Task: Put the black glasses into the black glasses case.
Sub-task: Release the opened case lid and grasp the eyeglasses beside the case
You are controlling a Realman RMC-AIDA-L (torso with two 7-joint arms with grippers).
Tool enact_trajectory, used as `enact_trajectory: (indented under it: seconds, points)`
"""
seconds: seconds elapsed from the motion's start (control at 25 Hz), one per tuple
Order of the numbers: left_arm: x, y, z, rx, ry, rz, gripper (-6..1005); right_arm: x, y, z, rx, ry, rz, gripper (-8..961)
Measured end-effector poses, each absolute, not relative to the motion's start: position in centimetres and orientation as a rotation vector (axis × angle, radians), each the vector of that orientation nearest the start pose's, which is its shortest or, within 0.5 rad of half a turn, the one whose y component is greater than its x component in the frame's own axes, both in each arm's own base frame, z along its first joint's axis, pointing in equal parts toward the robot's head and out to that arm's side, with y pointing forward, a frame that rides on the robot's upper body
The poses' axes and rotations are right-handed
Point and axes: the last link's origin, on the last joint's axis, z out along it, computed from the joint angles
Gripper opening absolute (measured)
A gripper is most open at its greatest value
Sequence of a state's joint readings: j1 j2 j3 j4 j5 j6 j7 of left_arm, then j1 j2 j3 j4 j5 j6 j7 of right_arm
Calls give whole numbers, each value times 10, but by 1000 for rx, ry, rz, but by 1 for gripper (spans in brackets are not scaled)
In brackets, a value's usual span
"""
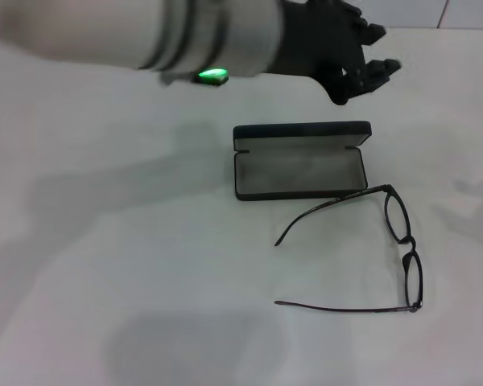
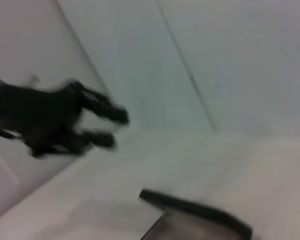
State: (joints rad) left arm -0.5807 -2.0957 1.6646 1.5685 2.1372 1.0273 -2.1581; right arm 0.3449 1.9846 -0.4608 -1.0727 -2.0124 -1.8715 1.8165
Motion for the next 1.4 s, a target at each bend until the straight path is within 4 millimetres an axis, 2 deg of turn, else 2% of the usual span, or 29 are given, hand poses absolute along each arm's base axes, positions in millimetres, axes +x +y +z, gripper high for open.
enact_trajectory:
  seconds: [0.08,0.16,0.24,0.36,0.44,0.6,0.8,1.12,1.4]
  points:
    - [-43,346,-22,-2743,-28,-552,365,281,295,129,-2557,1044,591,676]
    - [-68,346,-11,-2724,-118,-824,351,258,315,119,-2611,1182,425,675]
    - [-92,346,-3,-2672,-139,-1008,337,243,331,104,-2627,1292,214,674]
    - [-123,342,4,-2573,-97,-1209,317,224,348,77,-2613,1385,-97,673]
    - [-137,342,8,-2513,-97,-1281,304,212,356,61,-2593,1407,-235,672]
    - [-152,345,13,-2468,-129,-1324,278,192,370,35,-2563,1442,-390,635]
    - [-163,343,16,-2464,-108,-1301,245,177,381,19,-2514,1507,-422,575]
    - [-171,342,20,-2463,-137,-1297,231,179,378,-3,-2452,1611,-527,541]
    - [-176,340,21,-2435,-167,-1324,227,188,374,-10,-2421,1627,-602,484]
